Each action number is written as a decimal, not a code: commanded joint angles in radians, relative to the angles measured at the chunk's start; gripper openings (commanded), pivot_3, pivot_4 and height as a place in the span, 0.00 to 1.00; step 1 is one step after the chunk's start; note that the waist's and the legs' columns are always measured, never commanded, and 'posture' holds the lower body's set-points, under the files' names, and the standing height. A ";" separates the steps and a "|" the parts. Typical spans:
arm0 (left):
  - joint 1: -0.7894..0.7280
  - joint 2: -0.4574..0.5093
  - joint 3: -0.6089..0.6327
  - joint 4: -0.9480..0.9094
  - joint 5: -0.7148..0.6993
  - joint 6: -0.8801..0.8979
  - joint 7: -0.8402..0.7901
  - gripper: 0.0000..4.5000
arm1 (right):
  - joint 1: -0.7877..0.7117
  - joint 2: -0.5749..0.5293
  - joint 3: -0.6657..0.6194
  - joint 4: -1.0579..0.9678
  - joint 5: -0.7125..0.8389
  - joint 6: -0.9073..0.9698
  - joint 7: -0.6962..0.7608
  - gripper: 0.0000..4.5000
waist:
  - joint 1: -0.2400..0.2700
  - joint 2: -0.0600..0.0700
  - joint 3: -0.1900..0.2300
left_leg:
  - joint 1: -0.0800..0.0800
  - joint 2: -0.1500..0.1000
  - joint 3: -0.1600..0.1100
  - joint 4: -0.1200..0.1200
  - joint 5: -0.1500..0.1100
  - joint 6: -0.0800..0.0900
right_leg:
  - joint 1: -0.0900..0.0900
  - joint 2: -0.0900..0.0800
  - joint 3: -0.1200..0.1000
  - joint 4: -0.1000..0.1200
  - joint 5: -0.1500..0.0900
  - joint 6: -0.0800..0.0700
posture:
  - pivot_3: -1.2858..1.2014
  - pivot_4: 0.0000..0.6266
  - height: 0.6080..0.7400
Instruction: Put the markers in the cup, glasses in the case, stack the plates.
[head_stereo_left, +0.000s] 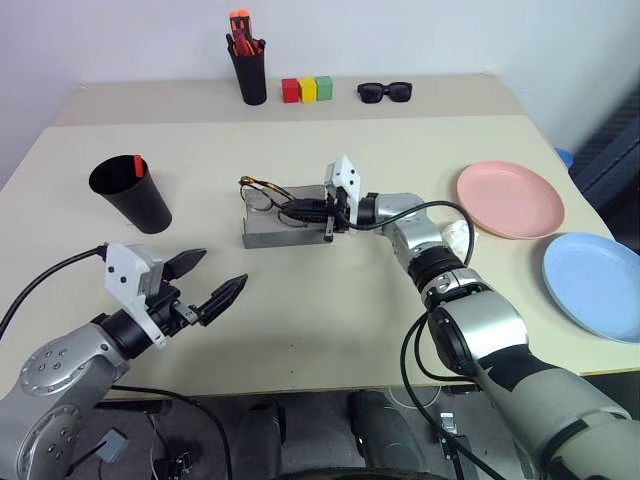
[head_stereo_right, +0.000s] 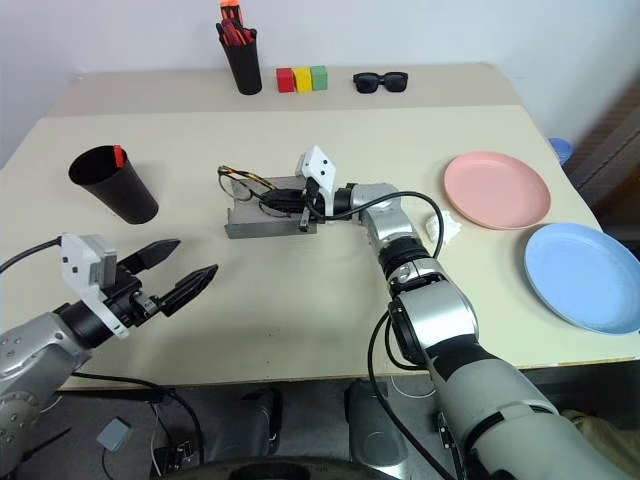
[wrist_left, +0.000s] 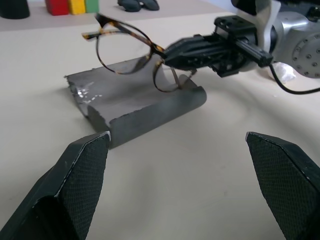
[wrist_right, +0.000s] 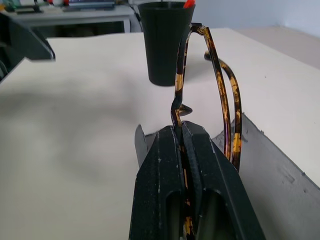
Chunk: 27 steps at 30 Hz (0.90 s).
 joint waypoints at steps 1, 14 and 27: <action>0.012 0.000 0.034 -0.053 -0.012 -0.019 0.008 1.00 | -0.021 0.020 -0.011 0.014 -0.018 -0.047 -0.015 0.01 | 0.000 0.000 0.000 | 0.000 0.000 0.000 0.000 0.000 0.000 | 0.000 0.000 0.000 0.000 0.000 0.000 | 0.52 0.24 1.00; 0.040 -0.005 0.040 -0.071 -0.005 -0.029 0.020 1.00 | -0.016 0.014 -0.005 0.061 -0.089 -0.106 -0.050 0.01 | 0.000 0.000 0.000 | 0.000 0.000 0.000 0.000 0.000 0.000 | 0.000 0.000 0.000 0.000 0.000 0.000 | 0.52 0.24 1.00; 0.035 -0.008 0.015 -0.062 0.011 -0.042 0.016 1.00 | -0.028 -0.046 0.010 0.080 -0.174 -0.161 -0.061 0.01 | 0.000 0.000 0.000 | 0.000 0.000 0.000 0.000 0.000 0.000 | 0.000 0.000 0.000 0.000 0.000 0.000 | 0.52 0.24 1.00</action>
